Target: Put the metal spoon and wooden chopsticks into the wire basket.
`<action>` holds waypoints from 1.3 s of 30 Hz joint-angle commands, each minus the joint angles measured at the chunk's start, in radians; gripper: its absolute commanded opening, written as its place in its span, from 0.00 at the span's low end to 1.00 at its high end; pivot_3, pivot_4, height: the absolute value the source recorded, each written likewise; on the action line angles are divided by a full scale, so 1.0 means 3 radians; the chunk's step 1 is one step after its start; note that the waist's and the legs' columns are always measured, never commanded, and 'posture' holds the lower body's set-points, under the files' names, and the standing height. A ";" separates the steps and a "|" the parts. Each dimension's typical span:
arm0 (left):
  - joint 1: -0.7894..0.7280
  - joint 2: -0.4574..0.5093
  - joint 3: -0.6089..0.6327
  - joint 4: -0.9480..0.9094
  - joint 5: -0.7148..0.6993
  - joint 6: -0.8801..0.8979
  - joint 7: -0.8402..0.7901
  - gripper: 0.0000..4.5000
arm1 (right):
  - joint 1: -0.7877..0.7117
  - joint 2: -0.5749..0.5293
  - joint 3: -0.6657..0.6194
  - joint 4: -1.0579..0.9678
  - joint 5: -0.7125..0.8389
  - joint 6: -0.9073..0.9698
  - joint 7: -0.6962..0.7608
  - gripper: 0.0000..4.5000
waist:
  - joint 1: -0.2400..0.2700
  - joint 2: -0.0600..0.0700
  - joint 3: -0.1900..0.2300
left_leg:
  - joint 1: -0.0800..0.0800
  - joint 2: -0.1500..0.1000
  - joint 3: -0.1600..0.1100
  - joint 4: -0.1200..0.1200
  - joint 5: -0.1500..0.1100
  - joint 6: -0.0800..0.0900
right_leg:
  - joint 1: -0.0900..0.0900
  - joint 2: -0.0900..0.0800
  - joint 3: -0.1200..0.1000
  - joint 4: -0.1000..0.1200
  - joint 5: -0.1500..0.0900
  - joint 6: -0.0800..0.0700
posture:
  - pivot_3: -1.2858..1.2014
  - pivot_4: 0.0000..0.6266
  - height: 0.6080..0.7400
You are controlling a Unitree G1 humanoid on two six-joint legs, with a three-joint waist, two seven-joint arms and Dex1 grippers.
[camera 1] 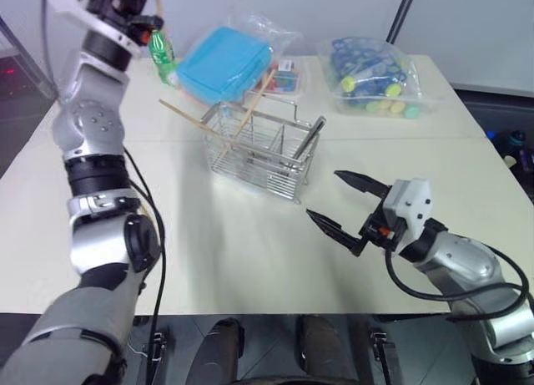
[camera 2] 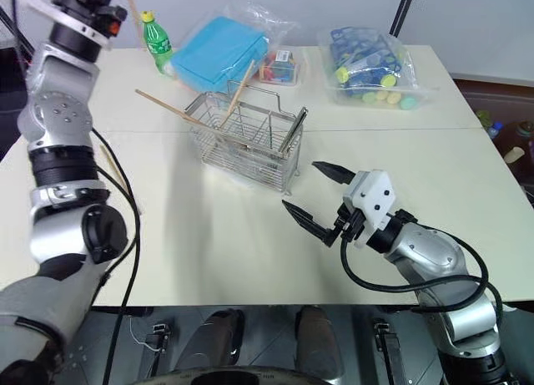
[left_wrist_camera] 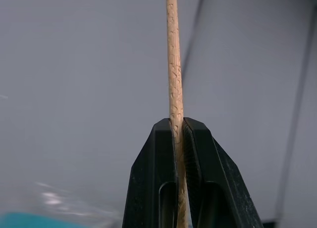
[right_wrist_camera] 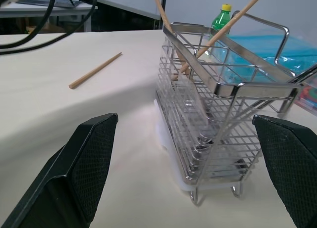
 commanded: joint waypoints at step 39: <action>0.0904 -0.0579 -0.0789 -0.0563 0.0796 -0.0526 0.0539 0.01 | -0.0017 0.0251 0.0244 0.0068 -0.0198 -0.0249 -0.0029 1.00 | 0.0014 0.0000 0.0000 | 0.0002 0.0000 0.0001 0.0000 0.0000 0.0000 | 0.0003 0.0001 0.0001 -0.0002 0.0000 -0.0001 | 0.52 0.24 1.00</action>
